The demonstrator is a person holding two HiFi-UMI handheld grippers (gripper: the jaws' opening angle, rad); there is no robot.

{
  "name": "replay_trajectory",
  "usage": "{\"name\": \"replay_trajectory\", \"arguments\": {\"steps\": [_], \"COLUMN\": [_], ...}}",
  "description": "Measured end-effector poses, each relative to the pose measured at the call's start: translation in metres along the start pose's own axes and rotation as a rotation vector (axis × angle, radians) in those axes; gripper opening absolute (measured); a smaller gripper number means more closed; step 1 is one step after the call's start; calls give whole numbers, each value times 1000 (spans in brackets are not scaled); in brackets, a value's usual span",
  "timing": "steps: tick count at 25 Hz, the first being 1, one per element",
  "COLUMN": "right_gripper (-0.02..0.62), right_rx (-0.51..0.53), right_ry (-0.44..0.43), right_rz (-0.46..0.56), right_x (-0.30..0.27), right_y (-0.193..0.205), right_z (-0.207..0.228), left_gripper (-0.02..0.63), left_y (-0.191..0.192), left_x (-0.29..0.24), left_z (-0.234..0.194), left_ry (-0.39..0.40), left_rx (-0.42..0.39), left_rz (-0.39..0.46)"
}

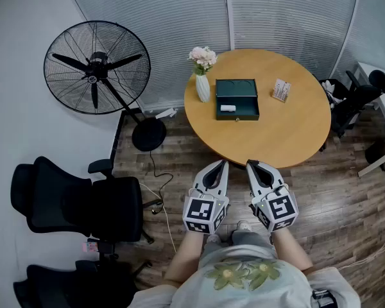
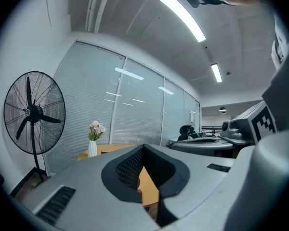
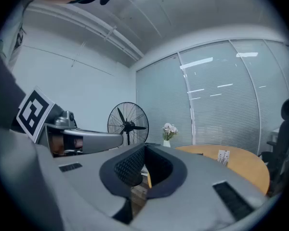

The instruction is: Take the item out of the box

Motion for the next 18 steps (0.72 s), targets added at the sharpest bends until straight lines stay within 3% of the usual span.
{"name": "replay_trajectory", "arguments": {"steps": [18], "right_gripper": [5], "right_rx": [64], "right_ry": [-90], "right_rz": [-66], "right_x": [-7], "right_y": [-1], "right_z": [87], "left_gripper": [3], "left_y": [12], "left_x": [-69], "left_z": [28], "left_ry": [-98], "left_rx": [32], "left_rz": [-31]}}
Point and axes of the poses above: the fingertips, and each gripper's own axes: x backward along the fingers, z to its right, y out of its underside, the point moved 6 cm from there along x, backward along the fingers, and after that the axes turned 12 degrees about -x, right-handed, at the moved point
